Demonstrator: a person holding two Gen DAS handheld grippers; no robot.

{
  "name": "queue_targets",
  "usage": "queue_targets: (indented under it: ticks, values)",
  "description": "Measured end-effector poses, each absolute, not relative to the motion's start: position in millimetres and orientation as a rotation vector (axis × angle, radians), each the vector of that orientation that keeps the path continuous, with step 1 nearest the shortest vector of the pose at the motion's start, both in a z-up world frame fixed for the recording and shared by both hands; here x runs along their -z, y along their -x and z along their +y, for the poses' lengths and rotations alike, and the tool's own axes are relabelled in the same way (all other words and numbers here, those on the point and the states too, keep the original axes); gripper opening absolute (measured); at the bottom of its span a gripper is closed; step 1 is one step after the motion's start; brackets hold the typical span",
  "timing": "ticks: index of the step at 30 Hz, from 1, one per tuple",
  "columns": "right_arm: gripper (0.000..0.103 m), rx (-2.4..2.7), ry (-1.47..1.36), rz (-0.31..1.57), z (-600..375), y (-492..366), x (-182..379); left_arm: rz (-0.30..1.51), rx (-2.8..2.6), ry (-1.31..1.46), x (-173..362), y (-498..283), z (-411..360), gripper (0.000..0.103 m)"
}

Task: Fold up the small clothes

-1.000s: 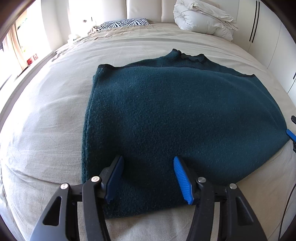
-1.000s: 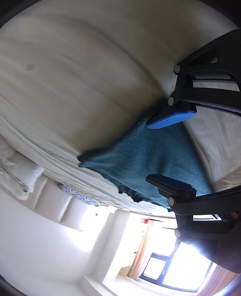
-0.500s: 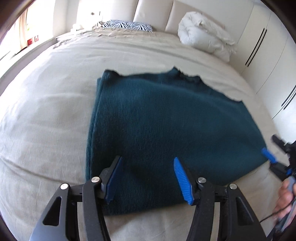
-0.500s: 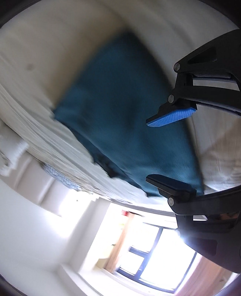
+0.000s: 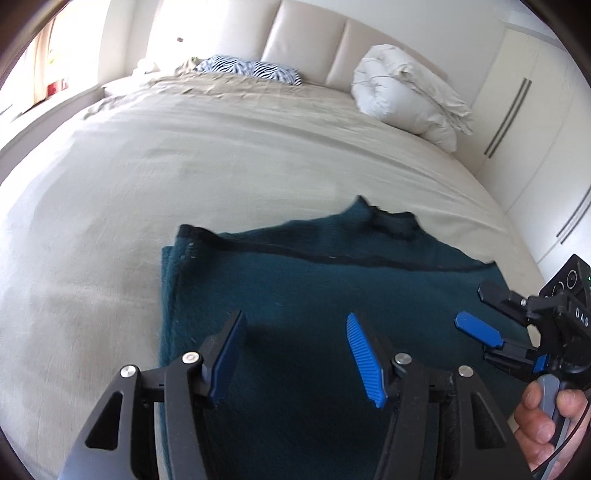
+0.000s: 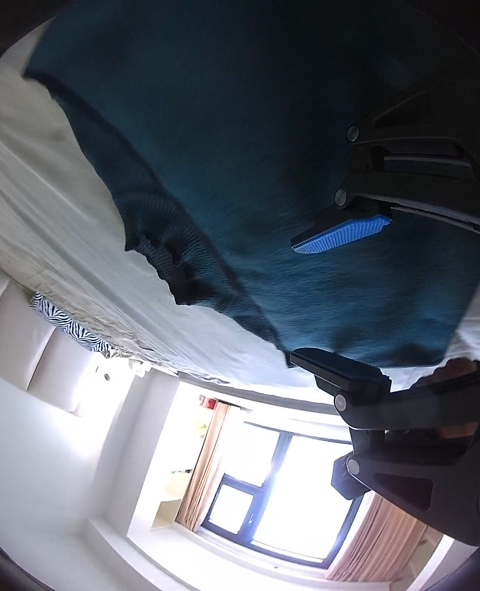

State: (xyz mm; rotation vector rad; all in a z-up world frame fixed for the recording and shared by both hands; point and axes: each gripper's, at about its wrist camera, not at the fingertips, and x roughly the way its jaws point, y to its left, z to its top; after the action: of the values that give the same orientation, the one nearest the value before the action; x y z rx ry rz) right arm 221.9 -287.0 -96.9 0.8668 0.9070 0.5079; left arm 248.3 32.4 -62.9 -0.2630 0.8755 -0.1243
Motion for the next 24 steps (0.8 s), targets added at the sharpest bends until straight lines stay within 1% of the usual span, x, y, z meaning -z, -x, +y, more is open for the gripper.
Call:
queue_targets:
  ticks: [2,4,7,10,13,16,18,21,24]
  values:
    - [0.053,-0.505,-0.865,0.909,-291,-238,103,0.897,0.108,0.265,74,-252,40,0.059]
    - [0.052,-0.494,-0.876,0.900,-298,-249,108,0.877,0.131,0.288,81,-250,47,0.059]
    - [0.051,-0.458,-0.918,0.856,-324,-261,113,0.859,0.142,0.252,83,-247,42,0.060]
    - [0.051,-0.396,-0.950,0.812,-358,-269,115,0.847,0.159,0.283,88,-248,48,0.061]
    - [0.050,-0.310,-0.967,0.764,-402,-265,117,0.839,0.177,0.308,91,-250,53,0.061]
    - [0.049,-0.247,-1.049,0.715,-441,-251,121,0.830,0.179,0.307,91,-250,53,0.061]
    - [0.052,-0.205,-1.058,0.682,-455,-237,113,0.827,0.176,0.303,92,-249,52,0.061]
    - [0.054,-0.240,-1.015,0.669,-444,-214,94,0.827,0.175,0.315,91,-247,52,0.061]
    - [0.057,-0.410,-0.961,0.737,-396,-195,87,0.820,0.168,0.378,84,-238,61,0.061]
